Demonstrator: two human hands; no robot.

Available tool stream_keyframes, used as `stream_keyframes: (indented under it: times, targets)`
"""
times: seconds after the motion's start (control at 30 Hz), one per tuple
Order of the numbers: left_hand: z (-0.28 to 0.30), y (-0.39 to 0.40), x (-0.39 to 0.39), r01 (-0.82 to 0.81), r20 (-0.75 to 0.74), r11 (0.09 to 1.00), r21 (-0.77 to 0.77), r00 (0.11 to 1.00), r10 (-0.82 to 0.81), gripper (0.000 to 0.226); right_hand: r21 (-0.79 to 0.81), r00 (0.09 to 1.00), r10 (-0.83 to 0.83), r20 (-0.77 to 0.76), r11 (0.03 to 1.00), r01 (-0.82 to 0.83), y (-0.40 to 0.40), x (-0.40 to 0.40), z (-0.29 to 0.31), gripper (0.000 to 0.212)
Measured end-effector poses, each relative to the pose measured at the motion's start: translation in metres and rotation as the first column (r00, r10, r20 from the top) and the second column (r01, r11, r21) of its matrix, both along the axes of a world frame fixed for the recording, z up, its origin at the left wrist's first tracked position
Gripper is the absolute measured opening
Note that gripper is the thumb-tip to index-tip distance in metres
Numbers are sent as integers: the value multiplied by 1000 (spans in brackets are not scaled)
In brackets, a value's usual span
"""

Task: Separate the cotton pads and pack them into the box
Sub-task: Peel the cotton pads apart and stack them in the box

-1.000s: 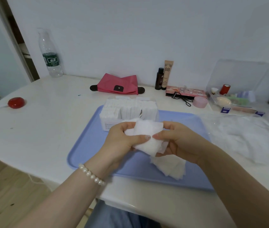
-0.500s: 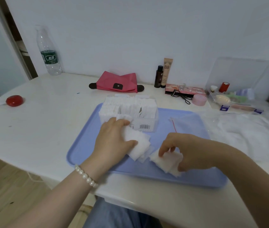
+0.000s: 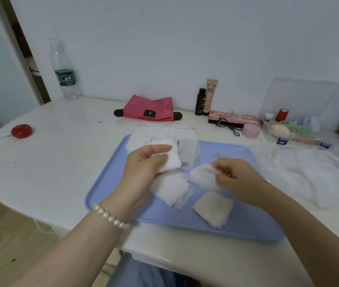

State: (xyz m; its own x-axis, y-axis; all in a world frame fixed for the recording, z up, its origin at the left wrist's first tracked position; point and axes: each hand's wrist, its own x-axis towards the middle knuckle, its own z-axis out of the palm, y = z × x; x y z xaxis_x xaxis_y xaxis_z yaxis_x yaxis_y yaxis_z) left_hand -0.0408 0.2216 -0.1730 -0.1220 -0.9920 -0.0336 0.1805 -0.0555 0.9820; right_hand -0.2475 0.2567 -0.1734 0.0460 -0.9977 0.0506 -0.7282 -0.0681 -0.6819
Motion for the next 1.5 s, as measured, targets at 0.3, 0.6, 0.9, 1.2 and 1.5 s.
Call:
stream_keyframes:
  times: [0.3, 0.6, 0.9, 1.2, 1.5]
  targets:
    - [-3, 11, -23, 91, -15, 996, -4, 996, -92, 40, 90, 488, -78, 869, 996, -2, 4, 17, 29, 22]
    - [-1, 17, -31, 211, -291, 977, 21, 936, -196, 40, 59, 664, -111, 740, 993, 100, 5, 37, 19, 17]
    - [-4, 17, -35, 114, -274, 993, 35, 957, -100, 19, -77, 775, -92, 626, 981, 178, 7, 50, 16, 18]
    - [-7, 11, -25, 24, -136, 999, 44, 991, -18, 19, -156, 928, -72, 366, 978, 137, 1, 19, 23, 26]
    - [-13, 7, -20, 21, 94, 999, -43, 995, -17, 23, 370, 755, 435, -491, 888, -272, 22, 5, 23, 45]
